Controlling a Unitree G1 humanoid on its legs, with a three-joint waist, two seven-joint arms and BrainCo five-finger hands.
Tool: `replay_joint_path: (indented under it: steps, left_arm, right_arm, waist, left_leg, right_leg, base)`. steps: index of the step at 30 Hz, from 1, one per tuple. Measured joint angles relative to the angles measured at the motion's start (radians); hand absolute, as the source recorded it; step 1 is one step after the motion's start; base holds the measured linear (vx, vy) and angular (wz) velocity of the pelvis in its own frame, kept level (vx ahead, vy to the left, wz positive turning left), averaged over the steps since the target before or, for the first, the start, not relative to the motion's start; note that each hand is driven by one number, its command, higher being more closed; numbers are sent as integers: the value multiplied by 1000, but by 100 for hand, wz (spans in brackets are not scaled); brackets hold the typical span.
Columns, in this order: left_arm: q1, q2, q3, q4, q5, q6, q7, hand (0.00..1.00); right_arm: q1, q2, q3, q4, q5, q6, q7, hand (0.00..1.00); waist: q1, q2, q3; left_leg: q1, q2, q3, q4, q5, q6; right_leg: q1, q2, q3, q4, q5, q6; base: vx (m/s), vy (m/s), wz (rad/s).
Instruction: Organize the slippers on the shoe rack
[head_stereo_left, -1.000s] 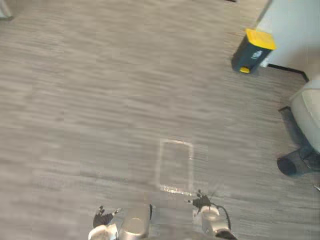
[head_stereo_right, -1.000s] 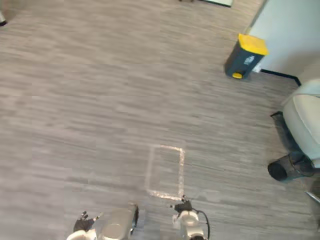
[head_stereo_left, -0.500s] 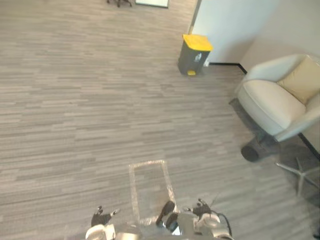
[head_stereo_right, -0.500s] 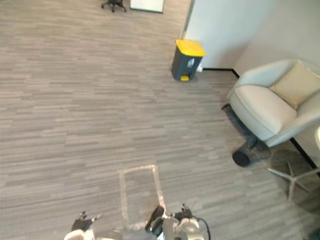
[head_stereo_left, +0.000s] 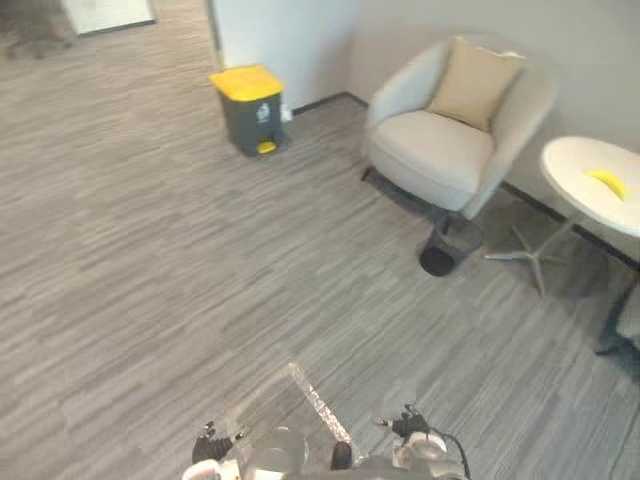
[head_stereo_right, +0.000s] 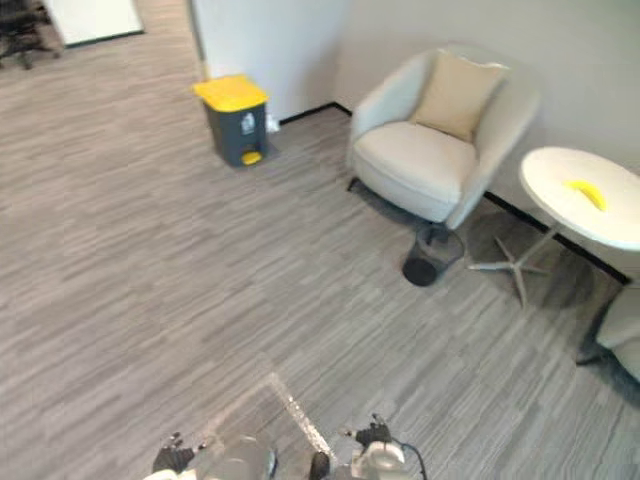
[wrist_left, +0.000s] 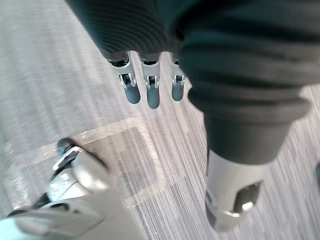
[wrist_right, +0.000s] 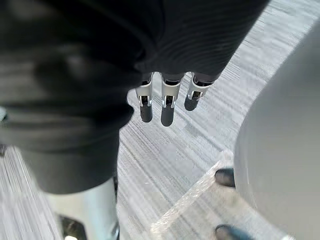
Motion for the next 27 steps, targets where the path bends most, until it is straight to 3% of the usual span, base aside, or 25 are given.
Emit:
replay_joint_path:
  steps: [1, 4, 6, 8, 9, 11, 12, 16, 17, 18, 20, 22, 24, 25, 26, 27]
  left_arm:
    - [0, -2, 0, 1, 0, -1, -1, 0]
    - [-5, 1, 0, 10, 1, -2, -1, 0]
    - [-11, 2, 0, 23, 1, -2, 0, 0]
    - [-10, 4, 0, 25, 1, -3, 0, 0]
    - [-12, 14, 0, 29, 1, -5, 0, 0]
    - [-25, 26, -5, 53, 1, -9, -1, 0]
    - [-34, 28, -16, 74, 1, -10, -1, 0]
    - [-42, 23, -33, 85, 3, -13, -2, 0]
    - [-43, 18, -32, 81, 3, -14, -2, 0]
    - [-35, 5, -31, 61, 2, -15, -2, 0]
    - [-22, 1, -31, 56, 2, -16, -2, 0]
    - [-12, 0, -26, 55, -1, -16, -1, 0]
    - [-7, 0, -27, 55, 0, -15, 0, 0]
    - [-7, 0, -30, 56, 0, -14, 0, 0]
    - [-7, 8, -35, 58, -1, -14, 0, 0]
    - [-4, 18, -35, 59, 0, -16, 0, 0]
  right_arm:
    - [-1, 0, 9, -3, -1, -1, 2, 0]
    - [16, 3, 9, -13, -3, -1, 2, 0]
    - [26, 6, 4, -37, -7, -1, 4, 0]
    - [29, 7, 3, -34, -10, -1, 5, 0]
    - [35, 7, 3, -32, -11, -1, 6, 0]
    - [37, 5, -2, -27, -11, -2, 5, 0]
    - [34, -4, -8, -22, -11, -3, 4, 0]
    - [29, -17, -36, -16, -9, -13, 2, 0]
    - [29, -23, -36, -14, -9, -15, 2, 0]
    - [26, -30, -35, -6, -7, -15, 1, 0]
    - [18, -32, -36, 7, -7, -11, 0, 0]
    - [16, -30, -36, 7, -6, -10, 0, 0]
    - [15, -29, -35, 3, -5, -10, -1, 0]
    - [15, -30, -36, 2, -5, -10, -1, 0]
    - [16, -33, -38, 9, -5, -6, -1, 0]
    - [15, -27, -40, 8, -6, -5, 0, 0]
  waist:
    - [6, 1, -2]
    - [7, -10, -7]
    - [8, -9, -7]
    - [9, -8, -6]
    - [9, -22, -12]
    - [7, -36, -21]
    - [2, -21, -22]
    - [-15, 5, -19]
    - [-15, 9, -17]
    - [-4, 18, -8]
    - [0, 28, -7]
    - [2, 31, -6]
    - [4, 32, -7]
    - [4, 36, -10]
    - [10, 33, -12]
    - [9, 21, -17]
  left_leg:
    - [30, 13, 77, -15, -12, 21]
    - [74, 14, 176, -32, -30, 51]
    - [112, 27, 248, -54, -31, 51]
    - [155, 49, 324, -74, -31, 51]
    - [164, 54, 355, -75, -31, 51]
    - [167, 55, 339, -77, -30, 52]
    - [168, 63, 312, -87, -30, 51]
    - [141, 83, 288, -5, -22, 37]
    - [106, 91, 289, 84, -13, 22]
    - [6, 106, 284, 287, 18, -10]
    - [-23, 108, 269, 325, -9, 0]
    - [-52, 117, 222, 265, -32, -6]
    - [-41, 120, 149, 96, -23, -14]
    - [-33, 123, 106, -7, -1, -26]
    - [-4, 118, 112, -62, 52, -60]
    - [9, 107, 124, -92, 63, -51]
  right_leg:
    - [-4, -5, 17, 43, -20, 10]
    - [-35, -48, -35, 150, -89, 40]
    - [-61, -100, -151, 238, -108, 54]
    - [-56, -185, -355, 265, -103, 47]
    - [-42, -230, -470, 219, -94, 42]
    - [-25, -213, -507, 151, -88, 35]
    - [-6, -180, -491, 93, -70, 18]
    - [34, -131, -465, -4, -40, 8]
    - [45, -124, -452, -18, -38, 11]
    - [65, -116, -420, -26, -42, 10]
    - [68, -114, -390, -26, -47, 5]
    - [62, -109, -345, -27, -43, 12]
    - [61, -103, -302, -26, -43, 23]
    - [57, -98, -282, -23, -43, 31]
    - [61, -100, -245, -30, -34, 53]
    - [66, -113, -237, -49, -23, 64]
  base:
    - [126, 221, -111]
    - [104, 165, -100]
    - [114, 121, -100]
    - [84, 53, -104]
    - [75, -4, -98]
    - [94, -118, -84]
    - [92, -155, -70]
    - [26, -75, -26]
    - [-19, -28, -29]
    - [2, -7, -31]
    - [32, 34, -61]
    - [17, 66, -80]
    - [43, 115, -67]
    - [110, 184, -72]
    - [124, 177, -57]
    - [151, 163, -39]
